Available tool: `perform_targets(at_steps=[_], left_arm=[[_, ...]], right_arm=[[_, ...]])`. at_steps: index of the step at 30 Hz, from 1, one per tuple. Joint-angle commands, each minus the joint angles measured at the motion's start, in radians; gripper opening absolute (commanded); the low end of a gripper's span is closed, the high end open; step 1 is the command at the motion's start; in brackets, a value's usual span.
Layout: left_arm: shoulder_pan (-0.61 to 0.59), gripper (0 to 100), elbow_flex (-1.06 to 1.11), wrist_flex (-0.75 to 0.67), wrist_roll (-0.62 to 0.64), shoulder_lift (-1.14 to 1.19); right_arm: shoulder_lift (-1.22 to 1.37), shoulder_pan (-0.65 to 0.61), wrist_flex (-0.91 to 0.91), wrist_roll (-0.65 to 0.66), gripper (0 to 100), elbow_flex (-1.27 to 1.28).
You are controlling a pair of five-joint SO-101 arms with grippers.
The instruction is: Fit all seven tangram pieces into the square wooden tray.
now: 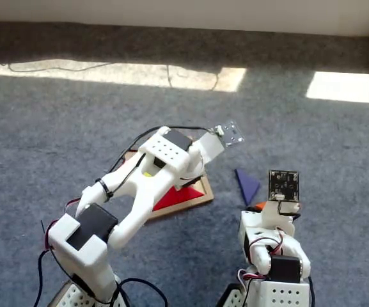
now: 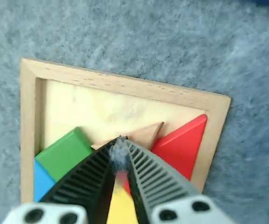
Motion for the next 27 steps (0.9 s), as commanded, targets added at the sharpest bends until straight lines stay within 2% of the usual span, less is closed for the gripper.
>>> perform_targets(at_steps=[1, 7, 13, 16, 19, 27], left_arm=[[-0.010, 1, -0.025, 0.012, -0.069, 0.001], [-0.008, 1, -0.038, 0.018, -0.075, -0.019], [0.021, 1, -0.070, 0.149, -0.072, -0.147], [0.051, 1, -0.064, 0.180, -0.020, -0.177], [0.067, 1, -0.005, 0.152, -0.005, -0.177], [0.068, 1, 0.142, -0.048, 0.029, -0.180]], right_arm=[[-0.013, 0.010, -0.002, -0.006, 0.5, 0.107], [-0.013, 0.010, -0.002, -0.006, 0.5, 0.107], [-0.013, 0.010, -0.002, -0.006, 0.5, 0.107], [-0.013, 0.010, -0.002, -0.006, 0.5, 0.107], [-0.013, 0.010, -0.002, -0.006, 0.5, 0.107], [-0.013, 0.010, -0.002, -0.006, 0.5, 0.107]])
